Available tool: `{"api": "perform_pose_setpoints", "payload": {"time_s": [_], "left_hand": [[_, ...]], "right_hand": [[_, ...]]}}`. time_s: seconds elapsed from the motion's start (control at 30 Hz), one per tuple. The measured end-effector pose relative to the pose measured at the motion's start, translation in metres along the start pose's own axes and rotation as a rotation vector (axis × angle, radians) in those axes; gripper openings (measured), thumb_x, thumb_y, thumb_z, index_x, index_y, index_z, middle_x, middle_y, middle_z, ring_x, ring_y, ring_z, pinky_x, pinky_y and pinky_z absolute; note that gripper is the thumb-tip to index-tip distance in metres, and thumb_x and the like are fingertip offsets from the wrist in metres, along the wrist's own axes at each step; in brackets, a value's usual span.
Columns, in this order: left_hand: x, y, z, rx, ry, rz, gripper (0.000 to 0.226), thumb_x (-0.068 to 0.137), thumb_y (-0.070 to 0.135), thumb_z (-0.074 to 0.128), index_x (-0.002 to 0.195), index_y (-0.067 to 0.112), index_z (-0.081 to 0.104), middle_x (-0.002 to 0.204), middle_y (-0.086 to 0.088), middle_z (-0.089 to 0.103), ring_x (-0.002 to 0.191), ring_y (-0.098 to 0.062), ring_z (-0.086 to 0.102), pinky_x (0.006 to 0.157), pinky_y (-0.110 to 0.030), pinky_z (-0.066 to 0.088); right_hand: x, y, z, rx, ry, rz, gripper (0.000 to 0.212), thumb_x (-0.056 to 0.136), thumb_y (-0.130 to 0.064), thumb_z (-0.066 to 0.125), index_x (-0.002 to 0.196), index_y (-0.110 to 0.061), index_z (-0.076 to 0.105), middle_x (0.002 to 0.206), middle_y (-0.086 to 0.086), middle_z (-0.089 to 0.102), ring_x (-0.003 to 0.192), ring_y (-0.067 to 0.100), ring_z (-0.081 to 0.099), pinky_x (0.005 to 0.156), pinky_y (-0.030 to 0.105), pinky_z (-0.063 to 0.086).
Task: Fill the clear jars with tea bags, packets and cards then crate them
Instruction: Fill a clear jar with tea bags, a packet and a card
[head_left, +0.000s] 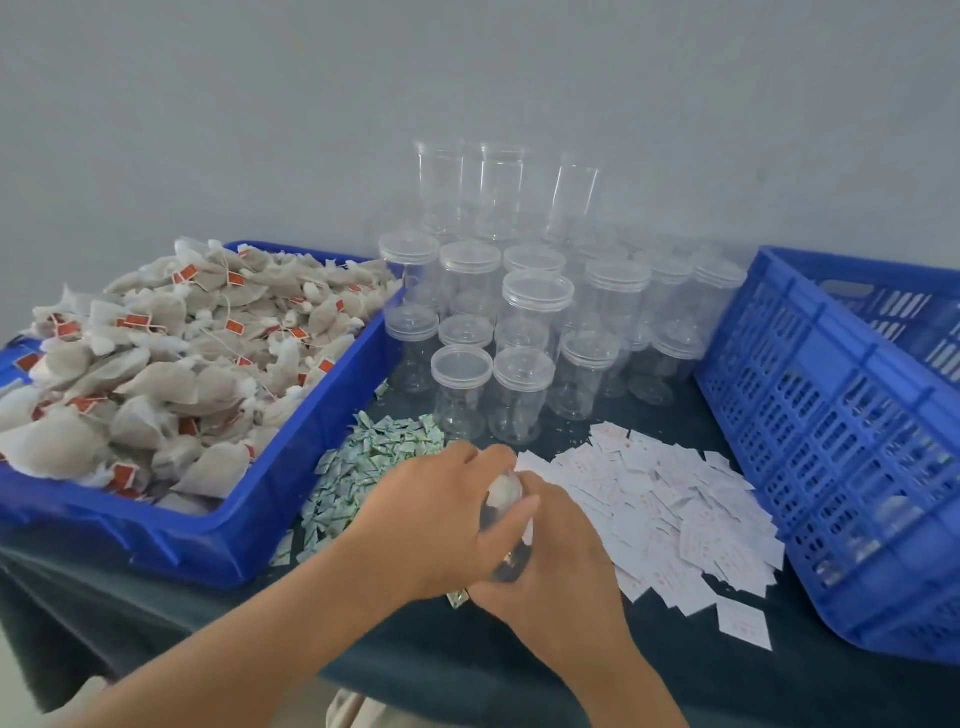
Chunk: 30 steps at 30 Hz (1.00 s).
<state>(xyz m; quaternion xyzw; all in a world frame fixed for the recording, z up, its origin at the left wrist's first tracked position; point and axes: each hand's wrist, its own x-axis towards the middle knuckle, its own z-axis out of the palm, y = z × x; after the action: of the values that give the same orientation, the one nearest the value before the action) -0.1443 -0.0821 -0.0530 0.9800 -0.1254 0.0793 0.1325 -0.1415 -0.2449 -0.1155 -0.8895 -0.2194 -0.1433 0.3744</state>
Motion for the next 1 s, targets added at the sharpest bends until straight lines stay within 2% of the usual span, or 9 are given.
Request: {"api": "perform_pose_setpoints", "payload": {"time_s": [0.1,0.17,0.27,0.33,0.43,0.53,0.7,0.83,1.0], "left_hand": [[0.006,-0.006,-0.002,-0.096,0.166,-0.152,0.046,0.097,0.068,0.02,0.111,0.035,0.049,0.095,0.008,0.063,0.074,-0.012,0.057,0.065,-0.032,0.046],[0.012,-0.028,-0.011,-0.293,0.208,-0.393,0.052,0.095,0.075,0.017,0.103,0.038,0.053,0.086,0.008,0.067,0.073,-0.01,0.062,0.065,-0.034,0.049],[0.032,-0.05,-0.004,-0.897,0.083,-0.66,0.044,0.1,0.073,0.03,0.109,0.044,0.062,0.106,0.007,0.072,0.084,-0.019,0.077,0.072,-0.045,0.065],[0.045,-0.046,0.025,-1.052,0.046,-0.692,0.044,0.105,0.062,0.036,0.112,0.034,0.069,0.109,0.001,0.076,0.086,-0.023,0.079,0.079,-0.049,0.066],[0.06,-0.036,0.074,-1.013,0.082,-0.631,0.037,0.109,0.037,0.039,0.106,0.021,0.072,0.086,-0.001,0.08,0.074,-0.022,0.078,0.075,-0.044,0.065],[0.072,-0.034,0.103,-0.694,0.19,-0.493,0.032,0.107,0.028,0.042,0.098,0.02,0.072,0.072,0.005,0.074,0.065,-0.017,0.073,0.063,-0.036,0.059],[0.084,-0.035,0.124,0.01,0.13,-0.314,0.034,0.105,0.042,0.05,0.101,0.027,0.08,0.102,-0.001,0.059,0.098,-0.024,0.058,0.069,-0.032,0.042],[0.079,-0.032,0.105,-0.112,0.144,-0.343,0.035,0.105,0.048,0.053,0.125,0.028,0.072,0.121,-0.002,0.059,0.116,-0.025,0.056,0.087,-0.036,0.05],[0.047,-0.05,0.022,-0.21,0.307,-0.337,0.026,0.102,0.056,0.052,0.103,0.039,0.071,0.096,0.02,0.064,0.08,0.0,0.061,0.066,-0.03,0.052]], "right_hand": [[-0.001,0.014,0.001,-0.348,0.304,-0.129,0.071,0.071,-0.036,0.087,0.134,-0.014,0.063,0.119,-0.002,0.067,0.107,0.023,0.067,0.091,0.043,0.056],[-0.006,0.032,-0.007,-0.372,0.421,-0.094,0.082,0.069,-0.036,0.096,0.138,-0.011,0.059,0.126,0.003,0.065,0.114,0.027,0.063,0.1,0.04,0.05],[-0.017,0.051,-0.023,-0.173,0.392,0.078,0.095,0.064,-0.05,0.098,0.142,-0.02,0.053,0.131,-0.008,0.06,0.122,0.019,0.053,0.104,0.029,0.041],[-0.022,0.05,-0.03,0.025,0.328,0.217,0.097,0.061,-0.064,0.094,0.142,-0.042,0.047,0.135,-0.02,0.057,0.127,0.01,0.051,0.099,0.024,0.042],[-0.023,0.043,-0.031,0.312,0.317,0.319,0.086,0.056,-0.07,0.087,0.126,-0.073,0.036,0.134,-0.028,0.057,0.128,0.0,0.054,0.091,0.014,0.046],[-0.026,0.041,-0.026,0.422,0.29,0.337,0.085,0.055,-0.066,0.088,0.124,-0.074,0.038,0.133,-0.03,0.057,0.128,-0.002,0.055,0.095,0.022,0.053],[-0.026,0.036,-0.012,0.404,0.262,0.297,0.088,0.055,-0.067,0.089,0.125,-0.076,0.037,0.132,-0.033,0.056,0.13,-0.003,0.055,0.097,0.009,0.044],[-0.023,0.028,0.001,0.396,0.217,0.271,0.095,0.054,-0.069,0.09,0.134,-0.062,0.039,0.134,-0.033,0.056,0.131,-0.001,0.055,0.101,0.017,0.046],[-0.028,0.022,0.018,0.478,0.157,0.231,0.093,0.055,-0.064,0.094,0.135,-0.064,0.046,0.135,-0.026,0.061,0.131,0.0,0.058,0.096,0.016,0.051]]}}
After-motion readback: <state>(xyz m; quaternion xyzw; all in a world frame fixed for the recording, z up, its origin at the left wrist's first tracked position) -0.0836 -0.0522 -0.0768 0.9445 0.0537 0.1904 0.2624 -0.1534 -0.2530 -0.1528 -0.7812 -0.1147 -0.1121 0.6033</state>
